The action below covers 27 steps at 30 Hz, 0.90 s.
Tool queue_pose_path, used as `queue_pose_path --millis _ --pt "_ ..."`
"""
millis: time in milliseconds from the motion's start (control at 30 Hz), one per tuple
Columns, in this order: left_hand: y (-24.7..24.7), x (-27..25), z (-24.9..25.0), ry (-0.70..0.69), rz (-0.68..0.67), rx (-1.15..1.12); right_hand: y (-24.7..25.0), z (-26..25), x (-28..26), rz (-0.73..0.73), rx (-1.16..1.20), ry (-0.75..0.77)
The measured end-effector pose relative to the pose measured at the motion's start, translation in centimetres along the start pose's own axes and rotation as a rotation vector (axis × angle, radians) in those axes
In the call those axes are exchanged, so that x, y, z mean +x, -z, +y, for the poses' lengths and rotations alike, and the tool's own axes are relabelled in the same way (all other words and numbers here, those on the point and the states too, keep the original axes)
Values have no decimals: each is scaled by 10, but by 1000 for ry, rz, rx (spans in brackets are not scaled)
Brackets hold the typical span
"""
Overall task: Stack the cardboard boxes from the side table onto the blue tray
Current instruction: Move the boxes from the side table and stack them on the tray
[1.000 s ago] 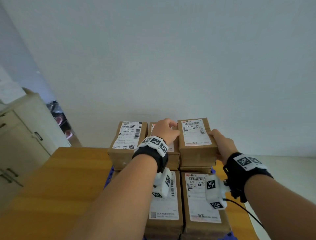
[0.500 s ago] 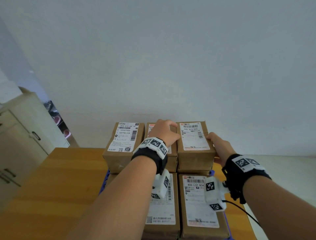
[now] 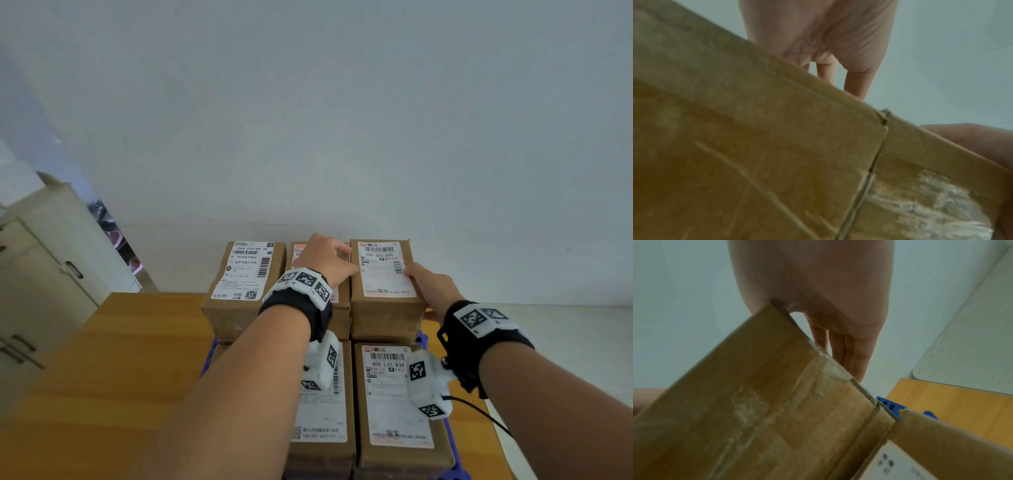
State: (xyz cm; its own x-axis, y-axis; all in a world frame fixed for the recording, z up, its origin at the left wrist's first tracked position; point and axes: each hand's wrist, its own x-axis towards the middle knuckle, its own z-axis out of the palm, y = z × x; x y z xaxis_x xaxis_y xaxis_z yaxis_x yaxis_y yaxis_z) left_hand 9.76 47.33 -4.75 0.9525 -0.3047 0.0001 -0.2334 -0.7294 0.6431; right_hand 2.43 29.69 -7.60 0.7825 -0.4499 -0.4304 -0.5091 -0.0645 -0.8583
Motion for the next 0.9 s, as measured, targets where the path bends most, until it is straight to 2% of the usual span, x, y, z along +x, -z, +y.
queue_pose_path --millis 167,433,600,767,900 --pt "-2 -2 1 -4 17 12 0 -4 0 -34 -43 7" --pt "-6 -11 5 -2 63 26 0 -11 -14 -59 -223 118" --pt "-3 -20 10 -15 52 3 7 -13 -26 29 -387 221" --pt "0 -32 21 -65 55 17 17 -13 -38 210 -604 377" --pt "-5 -43 28 -107 67 29 21 -4 -53 287 -719 426"
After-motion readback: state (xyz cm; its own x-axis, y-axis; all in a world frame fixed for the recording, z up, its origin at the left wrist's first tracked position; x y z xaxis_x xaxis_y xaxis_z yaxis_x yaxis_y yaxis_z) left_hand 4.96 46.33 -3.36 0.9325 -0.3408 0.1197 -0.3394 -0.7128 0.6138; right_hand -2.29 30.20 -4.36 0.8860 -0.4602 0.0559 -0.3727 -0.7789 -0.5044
